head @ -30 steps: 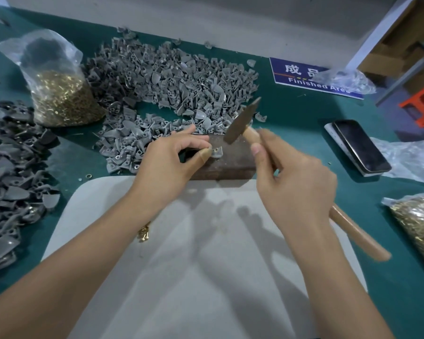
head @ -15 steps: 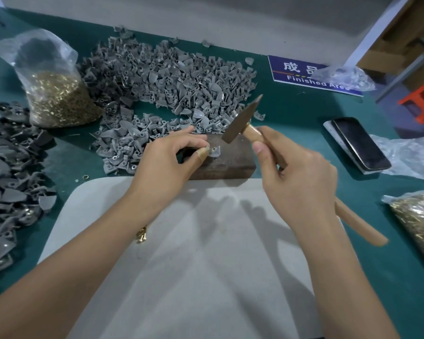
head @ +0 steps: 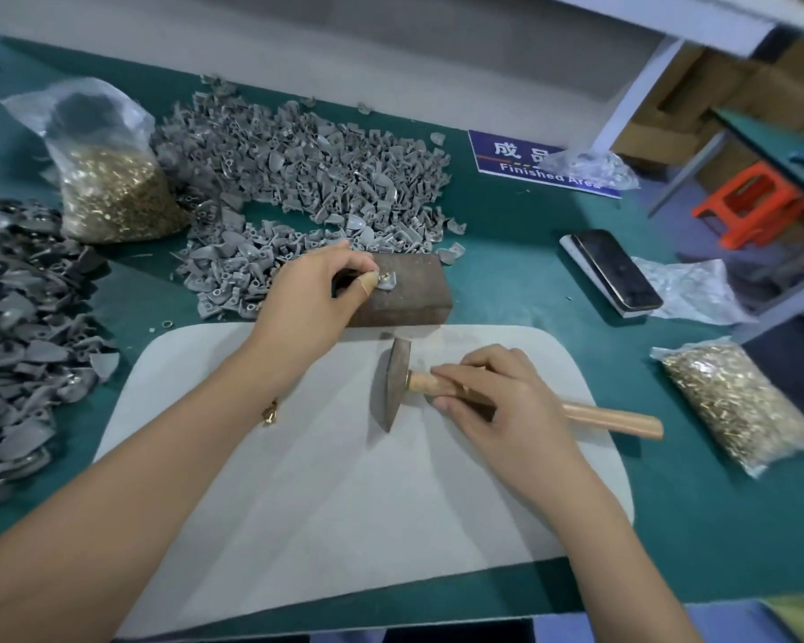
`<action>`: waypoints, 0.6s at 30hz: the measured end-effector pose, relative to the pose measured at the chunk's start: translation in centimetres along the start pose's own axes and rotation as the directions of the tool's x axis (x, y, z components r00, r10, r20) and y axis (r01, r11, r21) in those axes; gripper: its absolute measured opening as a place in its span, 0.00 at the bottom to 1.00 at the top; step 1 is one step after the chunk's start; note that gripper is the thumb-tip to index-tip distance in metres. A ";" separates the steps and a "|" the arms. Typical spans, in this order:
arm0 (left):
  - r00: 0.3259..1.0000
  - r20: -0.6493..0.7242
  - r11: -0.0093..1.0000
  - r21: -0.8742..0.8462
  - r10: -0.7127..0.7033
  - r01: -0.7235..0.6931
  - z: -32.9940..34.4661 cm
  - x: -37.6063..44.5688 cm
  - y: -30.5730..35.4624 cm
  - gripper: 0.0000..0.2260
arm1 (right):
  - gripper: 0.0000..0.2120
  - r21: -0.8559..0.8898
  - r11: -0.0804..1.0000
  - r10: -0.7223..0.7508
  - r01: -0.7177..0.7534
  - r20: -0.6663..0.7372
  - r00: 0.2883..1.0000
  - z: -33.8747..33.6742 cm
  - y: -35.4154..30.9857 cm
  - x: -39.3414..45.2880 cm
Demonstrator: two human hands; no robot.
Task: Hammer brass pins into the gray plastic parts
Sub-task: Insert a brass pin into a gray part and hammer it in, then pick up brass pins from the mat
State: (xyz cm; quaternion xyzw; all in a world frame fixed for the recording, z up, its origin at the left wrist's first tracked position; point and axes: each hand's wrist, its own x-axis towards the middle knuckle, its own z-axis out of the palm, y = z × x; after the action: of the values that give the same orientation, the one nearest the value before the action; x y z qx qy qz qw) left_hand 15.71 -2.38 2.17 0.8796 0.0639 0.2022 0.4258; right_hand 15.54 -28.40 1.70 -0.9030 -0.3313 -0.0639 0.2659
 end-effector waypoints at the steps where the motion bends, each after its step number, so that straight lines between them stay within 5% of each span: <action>1: 1.000 0.001 1.000 -0.002 -0.007 0.007 -0.1 0.0 0.1 0.03 | 0.13 -0.044 0.999 0.025 -0.024 0.019 1.000 -0.1 -0.2 0.1; 4: 0.999 0.013 0.998 -0.046 -0.031 0.032 -0.6 -0.2 0.9 0.02 | 0.15 -0.129 0.989 0.085 -0.078 0.049 0.995 -0.5 -1.4 1.3; 9: 0.998 -0.020 0.996 -0.068 0.058 -0.059 -3.0 -2.3 2.9 0.03 | 0.12 0.431 0.897 0.144 -0.093 -0.089 0.986 -1.2 -5.1 5.6; 18: 0.968 -0.252 0.993 0.117 0.023 0.007 -12.1 -9.5 1.1 0.04 | 0.05 0.516 0.842 -0.158 0.157 -0.041 0.987 3.5 -14.2 9.9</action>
State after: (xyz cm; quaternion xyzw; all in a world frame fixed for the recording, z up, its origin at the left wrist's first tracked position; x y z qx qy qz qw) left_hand 2.01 2.95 6.84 0.8703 0.1259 0.3102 0.3612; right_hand 14.00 -11.91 7.88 -0.7683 -0.4097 0.0073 0.4918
